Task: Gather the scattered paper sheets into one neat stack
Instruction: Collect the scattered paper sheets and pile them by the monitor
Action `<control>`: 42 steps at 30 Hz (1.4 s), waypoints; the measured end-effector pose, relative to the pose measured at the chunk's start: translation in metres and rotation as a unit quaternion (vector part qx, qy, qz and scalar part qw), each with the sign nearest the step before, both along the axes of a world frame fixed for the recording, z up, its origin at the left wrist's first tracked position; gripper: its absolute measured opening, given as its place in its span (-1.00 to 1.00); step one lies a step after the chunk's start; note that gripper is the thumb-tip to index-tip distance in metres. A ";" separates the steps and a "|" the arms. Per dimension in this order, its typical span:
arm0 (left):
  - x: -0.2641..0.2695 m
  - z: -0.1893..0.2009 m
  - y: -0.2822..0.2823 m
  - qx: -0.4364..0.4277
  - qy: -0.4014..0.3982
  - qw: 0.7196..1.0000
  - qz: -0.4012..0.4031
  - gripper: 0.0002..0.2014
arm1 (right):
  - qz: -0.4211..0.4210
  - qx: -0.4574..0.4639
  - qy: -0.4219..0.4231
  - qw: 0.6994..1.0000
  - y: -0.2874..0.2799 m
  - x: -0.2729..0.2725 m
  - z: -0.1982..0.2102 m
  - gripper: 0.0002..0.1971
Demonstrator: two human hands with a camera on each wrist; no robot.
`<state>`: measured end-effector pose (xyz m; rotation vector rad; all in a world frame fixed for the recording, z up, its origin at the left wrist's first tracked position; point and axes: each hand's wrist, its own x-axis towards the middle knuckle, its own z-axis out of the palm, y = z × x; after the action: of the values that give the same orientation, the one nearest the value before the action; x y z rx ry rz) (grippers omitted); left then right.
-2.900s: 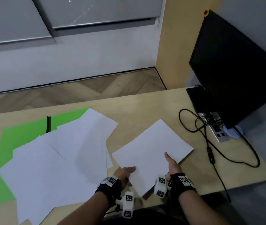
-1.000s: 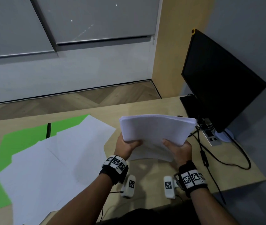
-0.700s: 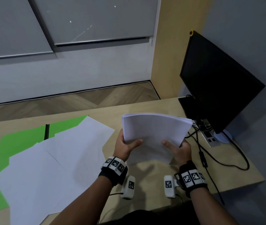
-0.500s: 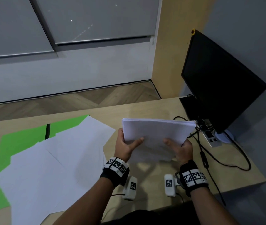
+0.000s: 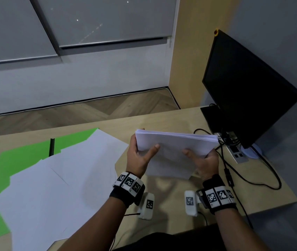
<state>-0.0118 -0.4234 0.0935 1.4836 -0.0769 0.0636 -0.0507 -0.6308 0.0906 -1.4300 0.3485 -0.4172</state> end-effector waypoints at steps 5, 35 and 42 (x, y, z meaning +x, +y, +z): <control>-0.004 0.001 -0.005 0.016 -0.010 1.000 -0.015 -0.43 | -0.013 -0.016 -0.001 1.000 0.001 0.006 0.011 -0.40; 0.032 0.011 -0.005 0.063 0.148 0.987 -0.024 -0.75 | 0.007 -0.035 0.074 0.997 -0.004 0.027 0.017 -0.65; 0.039 0.004 0.006 0.062 0.143 0.987 -0.038 -0.68 | 0.015 -0.056 0.075 0.996 -0.008 0.019 0.019 -0.65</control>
<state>0.0269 -0.4179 0.0978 1.5986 0.0957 -0.2199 -0.0316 -0.6390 0.1094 -1.5780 0.4298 -0.3102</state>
